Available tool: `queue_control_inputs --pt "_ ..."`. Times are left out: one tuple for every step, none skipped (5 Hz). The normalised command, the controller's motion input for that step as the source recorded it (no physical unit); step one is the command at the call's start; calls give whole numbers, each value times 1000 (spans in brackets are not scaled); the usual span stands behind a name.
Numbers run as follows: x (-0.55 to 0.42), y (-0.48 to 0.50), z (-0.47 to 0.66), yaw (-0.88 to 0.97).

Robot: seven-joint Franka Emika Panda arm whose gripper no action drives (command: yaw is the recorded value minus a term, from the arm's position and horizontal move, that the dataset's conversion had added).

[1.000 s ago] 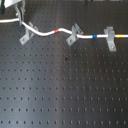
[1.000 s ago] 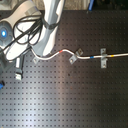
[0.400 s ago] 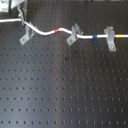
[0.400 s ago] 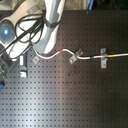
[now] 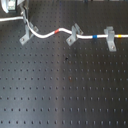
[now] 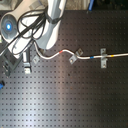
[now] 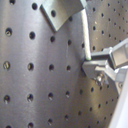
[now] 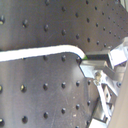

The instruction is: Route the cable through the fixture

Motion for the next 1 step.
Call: queue_control_inputs --pt "154 170 -192 311"
